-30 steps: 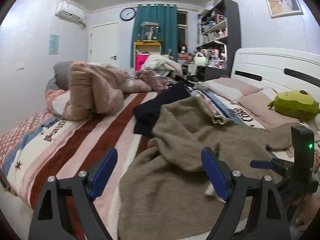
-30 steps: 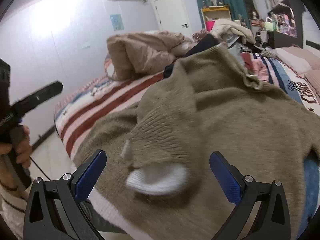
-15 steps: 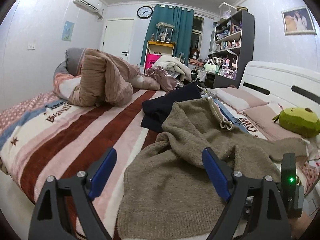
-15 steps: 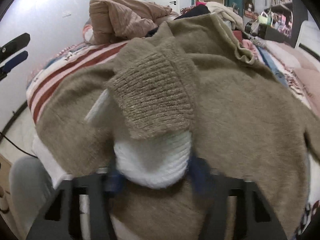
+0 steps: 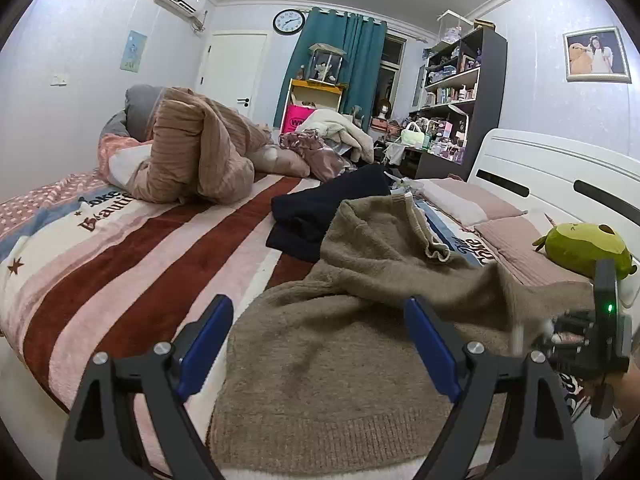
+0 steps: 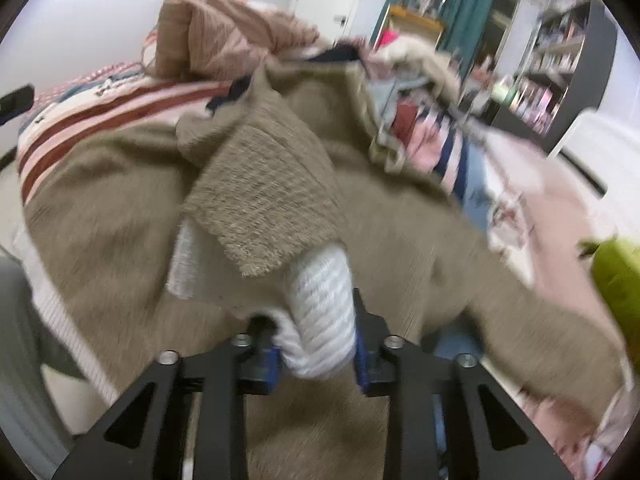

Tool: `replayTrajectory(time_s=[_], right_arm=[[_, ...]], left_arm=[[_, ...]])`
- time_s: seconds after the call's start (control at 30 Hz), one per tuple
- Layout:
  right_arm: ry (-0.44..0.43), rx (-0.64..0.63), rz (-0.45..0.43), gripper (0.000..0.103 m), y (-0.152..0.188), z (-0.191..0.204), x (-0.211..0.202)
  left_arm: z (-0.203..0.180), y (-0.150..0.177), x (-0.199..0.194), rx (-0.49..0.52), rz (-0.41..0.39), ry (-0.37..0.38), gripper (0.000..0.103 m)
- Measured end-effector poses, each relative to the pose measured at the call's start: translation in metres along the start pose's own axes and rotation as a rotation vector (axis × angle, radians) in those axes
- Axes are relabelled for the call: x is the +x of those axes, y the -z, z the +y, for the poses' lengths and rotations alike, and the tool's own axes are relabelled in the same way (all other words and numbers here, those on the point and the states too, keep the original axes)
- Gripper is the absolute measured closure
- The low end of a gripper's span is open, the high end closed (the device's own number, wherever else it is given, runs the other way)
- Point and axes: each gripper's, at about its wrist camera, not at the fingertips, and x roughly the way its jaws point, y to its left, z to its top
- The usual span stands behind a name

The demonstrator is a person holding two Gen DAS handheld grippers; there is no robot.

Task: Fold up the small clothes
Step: 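Grasp the folded sleeve cuff with the right gripper and press it onto the body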

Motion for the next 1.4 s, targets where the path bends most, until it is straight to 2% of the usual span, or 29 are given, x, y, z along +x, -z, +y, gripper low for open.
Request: replayTrajectory(time_s=[0.1,0.17,0.3,0.43,0.5,0.63,0.77,0.93,0.97,1.0,1.03,1.07,1.17,1.3,1.4], right_arm=[[-0.12,0.091,0.057,0.072,0.02,-0.004,0.004],[-0.191,0.174,0.038,0.07,0.028,-0.009,-0.003],[-0.421,0.425,-0.005,0.051,0.044,-0.026,-0.014],[-0.575,0.626,0.025,0.049,0.058,-0.023,-0.003],[-0.623,0.685,0.032,0.049,0.061,-0.019,0.004],[-0.597,0.682,0.035,0.049,0.058,-0.006,0.016],[-0.556,0.759,-0.046,0.037,0.047,-0.016,0.025],[-0.519,0.881,-0.087,0.036,0.047,-0.031,0.033],[-0.501,0.891,-0.093,0.039,0.048,-0.033,0.033],[-0.478,0.883,-0.1,0.056,0.048,-0.035,0.031],[-0.454,0.858,-0.106,0.083,0.045,-0.035,0.031],[-0.415,0.812,-0.108,0.094,0.041,-0.034,0.026],[-0.349,0.679,-0.124,0.097,0.03,-0.035,0.013],[-0.315,0.424,-0.147,0.098,0.014,-0.038,-0.013],[-0.319,0.282,-0.113,0.098,0.01,-0.04,-0.025]], left_arm=[[-0.002,-0.001,0.001,0.002,0.001,0.005,0.018],[-0.003,-0.002,0.001,0.004,0.003,0.01,0.017],[-0.006,-0.004,0.001,0.005,-0.002,0.017,0.015],[-0.01,-0.007,0.002,0.005,-0.004,0.032,0.015],[-0.012,-0.006,0.002,0.007,-0.002,0.035,0.015],[-0.014,-0.005,0.001,0.004,0.002,0.029,0.014],[-0.015,-0.004,-0.001,-0.004,0.002,0.023,0.013],[-0.016,-0.003,-0.006,0.002,-0.006,0.012,0.011],[-0.017,-0.004,-0.007,0.0,-0.007,0.012,0.011],[-0.017,-0.004,-0.008,-0.004,-0.009,0.016,0.011],[-0.016,-0.004,-0.008,-0.006,-0.01,0.019,0.011],[-0.016,-0.004,-0.009,-0.006,-0.011,0.021,0.011],[-0.016,-0.003,-0.009,-0.001,-0.008,0.019,0.011],[-0.017,-0.003,-0.01,-0.001,-0.007,0.028,0.011],[-0.02,-0.003,-0.01,0.011,-0.006,0.016,0.011]])
